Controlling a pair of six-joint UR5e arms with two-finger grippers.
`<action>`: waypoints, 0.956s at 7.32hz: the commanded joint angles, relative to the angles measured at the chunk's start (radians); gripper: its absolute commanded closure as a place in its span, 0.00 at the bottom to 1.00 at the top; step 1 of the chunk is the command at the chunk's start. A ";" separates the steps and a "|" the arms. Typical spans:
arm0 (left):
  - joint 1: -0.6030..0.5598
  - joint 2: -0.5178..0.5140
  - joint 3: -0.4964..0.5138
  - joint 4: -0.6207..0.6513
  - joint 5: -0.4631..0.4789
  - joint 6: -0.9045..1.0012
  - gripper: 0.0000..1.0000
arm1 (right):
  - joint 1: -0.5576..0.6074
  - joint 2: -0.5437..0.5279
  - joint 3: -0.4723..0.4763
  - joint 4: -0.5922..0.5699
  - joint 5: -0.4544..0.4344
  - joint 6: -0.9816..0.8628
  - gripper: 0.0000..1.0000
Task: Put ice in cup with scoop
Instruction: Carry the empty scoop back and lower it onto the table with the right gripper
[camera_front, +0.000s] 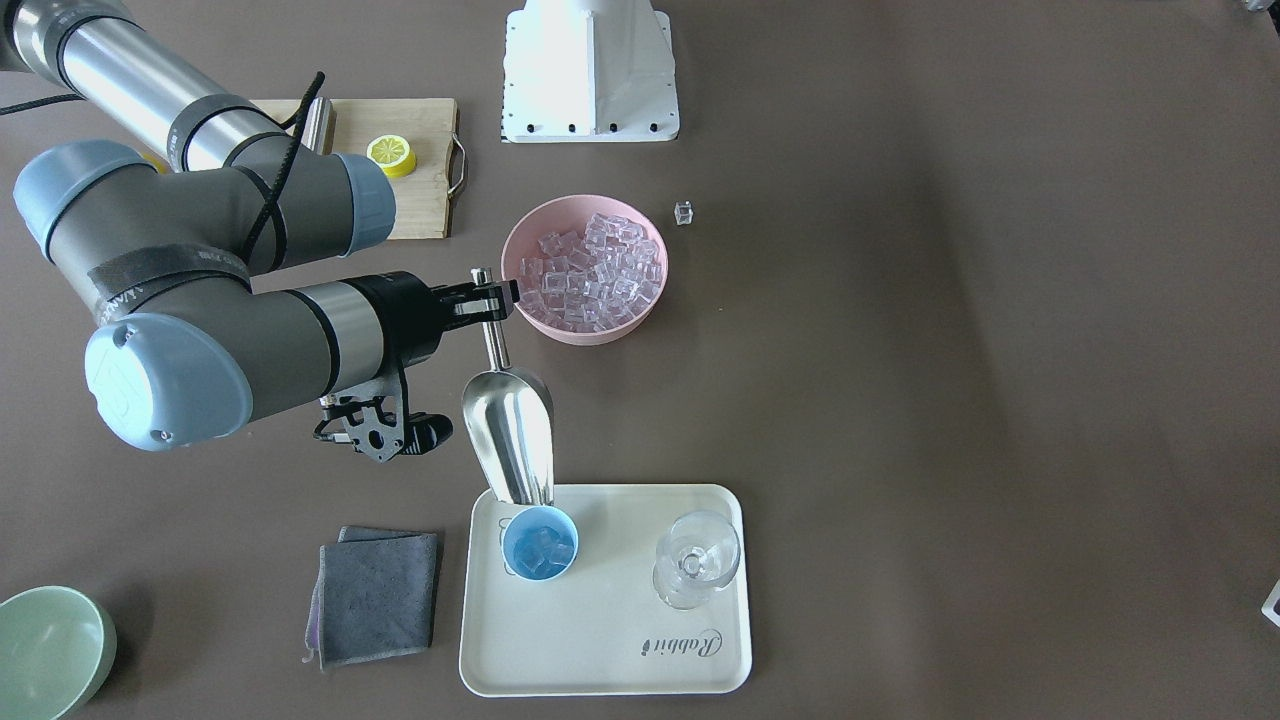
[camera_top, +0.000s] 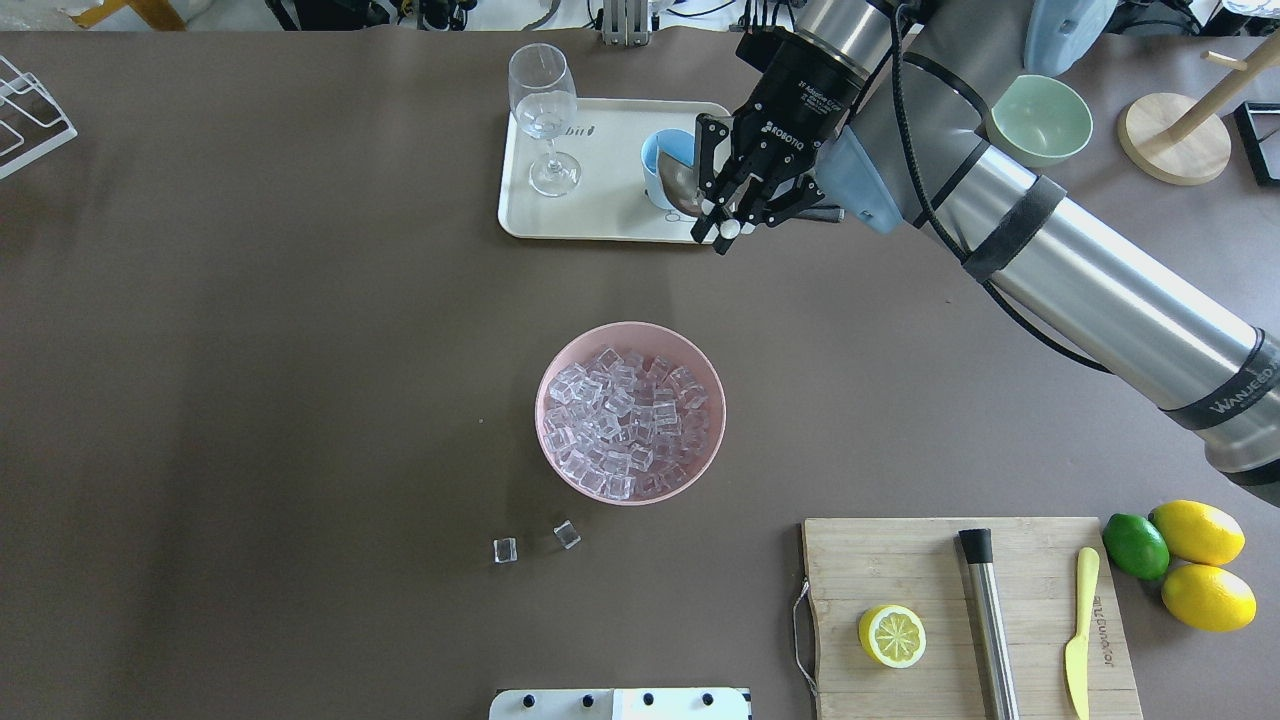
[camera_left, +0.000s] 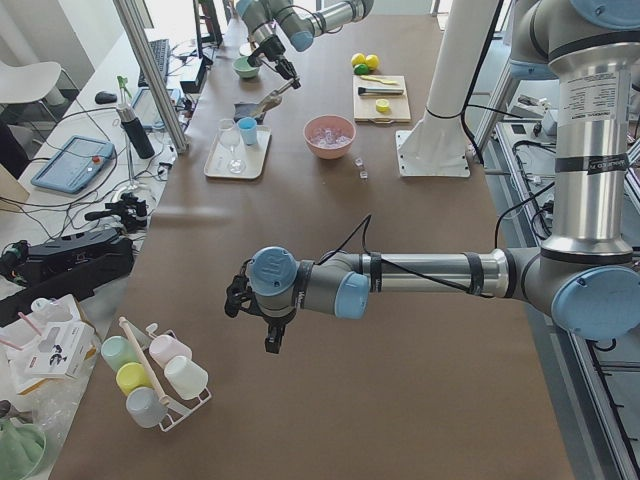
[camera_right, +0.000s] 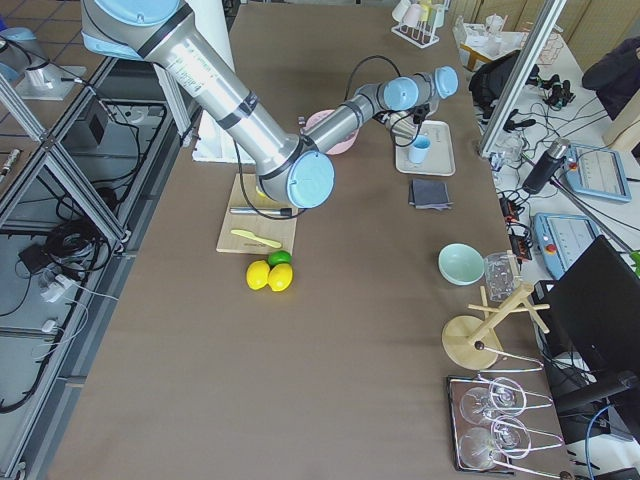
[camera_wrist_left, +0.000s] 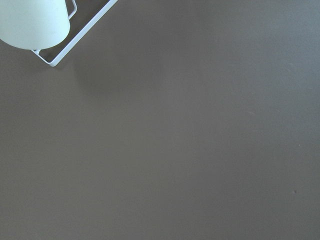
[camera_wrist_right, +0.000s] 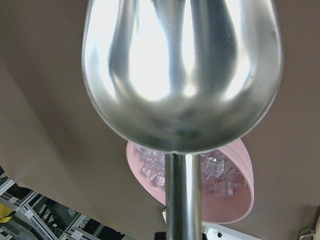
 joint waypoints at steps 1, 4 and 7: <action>0.010 -0.015 -0.043 0.128 0.007 -0.010 0.02 | -0.001 -0.078 0.169 0.001 -0.199 0.037 1.00; 0.015 -0.015 -0.031 0.130 0.007 -0.009 0.02 | -0.040 -0.361 0.525 -0.002 -0.530 0.052 1.00; 0.035 -0.015 -0.014 0.130 0.031 -0.004 0.02 | -0.119 -0.538 0.636 0.007 -0.704 0.094 1.00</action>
